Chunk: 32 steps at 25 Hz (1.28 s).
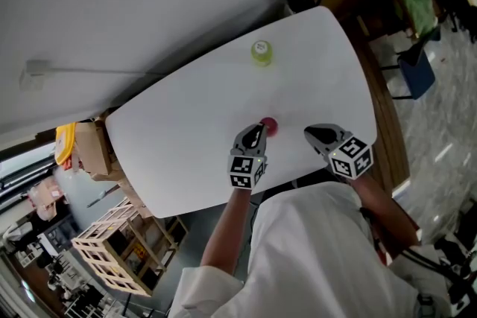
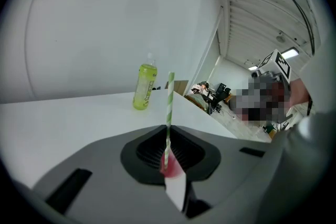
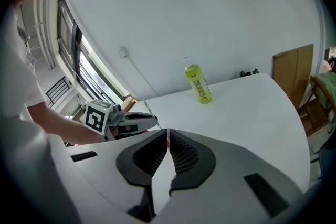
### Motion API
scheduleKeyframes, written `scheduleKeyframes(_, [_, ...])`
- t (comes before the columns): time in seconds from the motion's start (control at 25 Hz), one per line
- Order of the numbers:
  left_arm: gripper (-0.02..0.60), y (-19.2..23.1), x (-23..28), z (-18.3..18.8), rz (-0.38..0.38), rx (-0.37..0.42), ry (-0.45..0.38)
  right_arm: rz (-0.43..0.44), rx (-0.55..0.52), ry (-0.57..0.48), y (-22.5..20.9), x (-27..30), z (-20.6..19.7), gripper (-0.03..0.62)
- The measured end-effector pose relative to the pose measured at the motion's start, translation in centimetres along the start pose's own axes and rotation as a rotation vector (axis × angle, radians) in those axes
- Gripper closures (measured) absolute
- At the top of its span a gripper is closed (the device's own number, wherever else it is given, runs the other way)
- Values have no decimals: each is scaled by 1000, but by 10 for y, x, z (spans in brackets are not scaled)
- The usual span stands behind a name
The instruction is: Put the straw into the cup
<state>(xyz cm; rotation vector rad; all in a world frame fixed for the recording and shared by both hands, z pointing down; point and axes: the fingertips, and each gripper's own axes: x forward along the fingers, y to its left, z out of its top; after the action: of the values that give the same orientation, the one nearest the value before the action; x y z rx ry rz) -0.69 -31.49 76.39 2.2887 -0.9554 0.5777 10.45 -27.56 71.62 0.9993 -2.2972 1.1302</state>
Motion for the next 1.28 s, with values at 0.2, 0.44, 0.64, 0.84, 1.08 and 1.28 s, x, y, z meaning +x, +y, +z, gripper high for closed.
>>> scheduleKeyframes(0.2, [557,3,3,-5,11,-38,6,-1,4,3,-3,0,0,557])
scheduleKeyframes(0.44, [548,7,2,-12,10,-55,25,1,4,6,0,5,-1,557])
scheduleKeyframes(0.64, [520,9,-4,-12,13,-60,16,4,-5,-4,7,5,1,557])
scheduleKeyframes(0.84, [520,12,-17,-5,18,-51,-4,-1,-26,-19,16,4,5,557])
scheduleKeyframes(1.08, [526,9,-35,4,13,-32,-40,-15,-58,-48,30,-2,9,557])
scheduleKeyframes(1.28, [552,6,-57,12,11,-11,-81,-30,-88,-77,49,-8,13,557])
